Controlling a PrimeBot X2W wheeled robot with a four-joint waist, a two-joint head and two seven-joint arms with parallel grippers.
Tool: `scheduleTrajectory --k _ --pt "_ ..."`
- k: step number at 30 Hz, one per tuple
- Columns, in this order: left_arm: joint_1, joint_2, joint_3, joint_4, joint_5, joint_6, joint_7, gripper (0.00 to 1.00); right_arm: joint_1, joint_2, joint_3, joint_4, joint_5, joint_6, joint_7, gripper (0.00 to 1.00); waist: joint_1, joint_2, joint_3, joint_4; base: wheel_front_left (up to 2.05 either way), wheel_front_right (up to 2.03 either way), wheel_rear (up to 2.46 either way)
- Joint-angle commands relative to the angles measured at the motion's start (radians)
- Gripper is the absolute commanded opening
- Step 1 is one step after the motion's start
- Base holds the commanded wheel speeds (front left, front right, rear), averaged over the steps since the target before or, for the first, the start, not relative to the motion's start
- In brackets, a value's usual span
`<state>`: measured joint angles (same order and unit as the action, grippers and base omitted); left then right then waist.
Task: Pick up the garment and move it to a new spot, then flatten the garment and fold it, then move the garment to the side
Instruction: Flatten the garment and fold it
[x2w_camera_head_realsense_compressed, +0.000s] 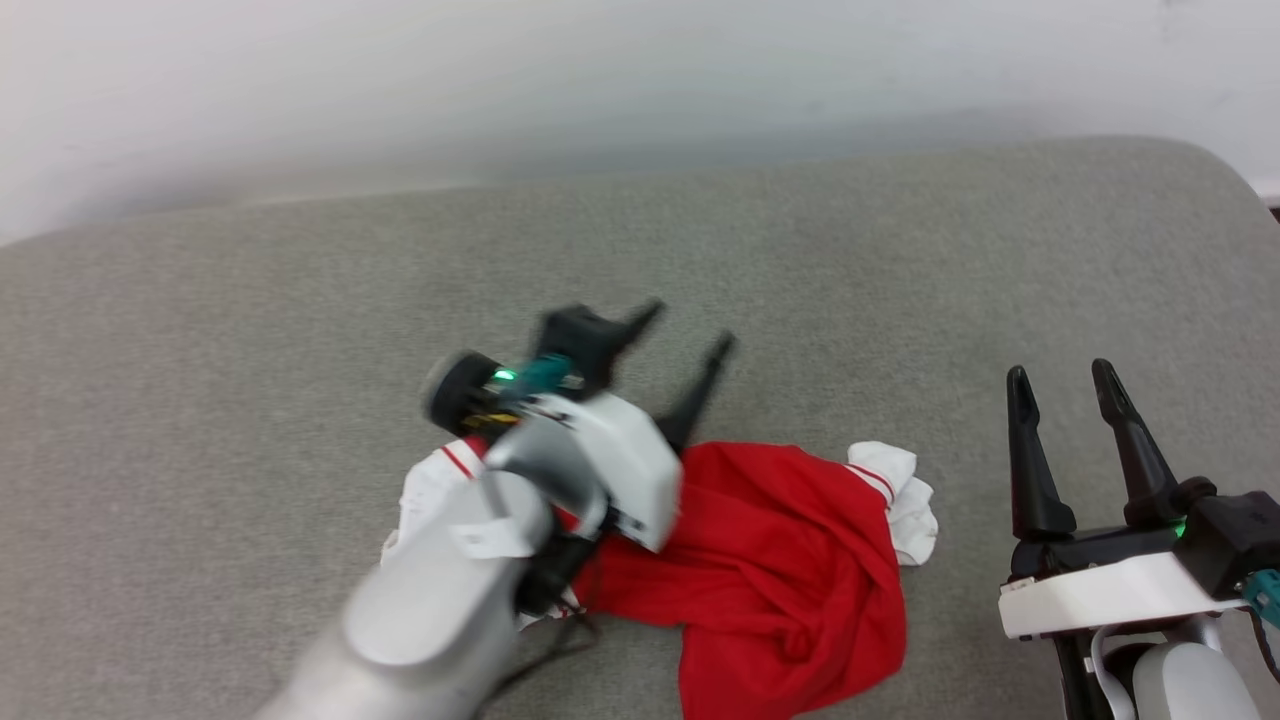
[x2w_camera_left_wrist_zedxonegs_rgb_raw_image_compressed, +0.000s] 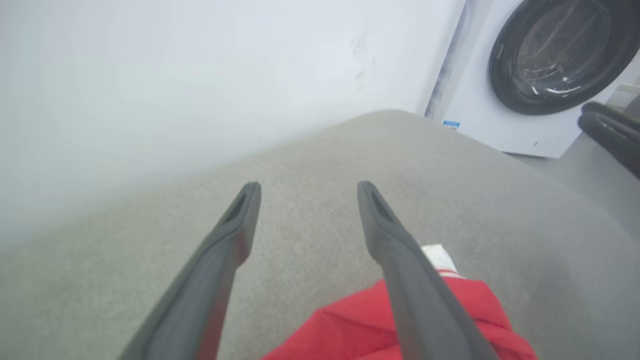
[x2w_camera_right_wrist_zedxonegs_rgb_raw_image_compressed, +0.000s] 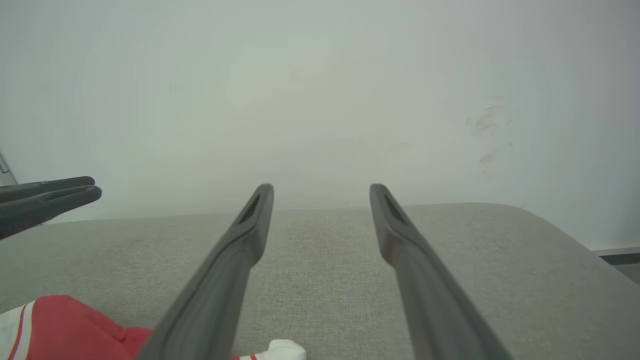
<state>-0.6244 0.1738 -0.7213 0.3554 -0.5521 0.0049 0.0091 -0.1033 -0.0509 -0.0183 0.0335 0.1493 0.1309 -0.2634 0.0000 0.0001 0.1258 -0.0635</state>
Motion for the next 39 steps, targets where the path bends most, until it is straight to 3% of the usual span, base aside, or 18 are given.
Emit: scheduleTrajectory --k 1,7,13,18,20,25,29,32,35,39 --pt "0.002 0.013 0.01 -0.008 0.008 0.007 -0.018 1.0 0.006 0.001 -0.001 0.001 0.0 0.0 -0.002 1.0 0.0 -0.0001 -0.022 0.022 0.0 0.0 0.0" --pt "0.094 0.176 0.139 -0.098 0.023 0.067 -0.207 1.0 0.031 0.001 -0.009 0.012 -0.012 0.0 -0.002 1.0 0.0 -0.0001 -0.063 0.062 0.0 0.0 0.0" --pt "0.31 0.316 0.269 -0.249 0.048 0.148 -0.27 1.0 0.049 0.001 -0.014 0.016 -0.017 0.0 -0.002 1.0 0.0 -0.0001 -0.081 0.079 0.0 0.0 0.0" --pt "0.522 0.304 0.366 -0.4 0.077 0.218 -0.276 1.0 0.065 0.001 -0.026 0.032 -0.024 0.0 -0.002 1.0 0.0 -0.0001 -0.085 0.084 0.0 0.0 0.0" --pt "0.587 0.281 0.41 -0.446 0.083 0.223 -0.275 1.0 0.069 0.001 -0.032 0.038 -0.037 0.0 -0.002 1.0 0.0 -0.0001 -0.083 0.087 0.0 0.0 0.0" --pt "0.656 0.24 0.483 -0.484 0.13 0.172 -0.274 1.0 0.052 -0.019 -0.062 0.074 -0.067 0.0 0.322 1.0 0.0 -0.0001 -0.057 0.102 0.0 0.0 0.0" --pt "0.638 0.218 0.518 -0.489 0.149 0.146 -0.274 1.0 0.027 -0.073 -0.049 0.024 -0.007 0.0 0.666 1.0 0.0 -0.0001 -0.028 0.108 0.0 0.0 0.0" --pt "0.625 0.199 0.535 -0.487 0.165 0.125 -0.274 1.0 0.0 -0.152 -0.014 -0.023 0.031 -0.001 0.886 1.0 0.0 -0.0001 -0.001 0.12 0.0 0.0 0.0" --pt "0.607 0.18 0.547 -0.479 0.177 0.102 -0.275 1.0 -0.026 -0.183 0.009 -0.045 0.079 0.0 1.027 1.0 0.0 -0.0001 0.022 0.14 0.0 0.0 0.0" --pt "0.587 0.158 0.558 -0.469 0.191 0.076 -0.275 1.0 -0.048 -0.209 0.037 -0.029 0.112 0.0 1.127 1.0 0.0 -0.0001 0.051 0.173 0.0 0.0 0.0"
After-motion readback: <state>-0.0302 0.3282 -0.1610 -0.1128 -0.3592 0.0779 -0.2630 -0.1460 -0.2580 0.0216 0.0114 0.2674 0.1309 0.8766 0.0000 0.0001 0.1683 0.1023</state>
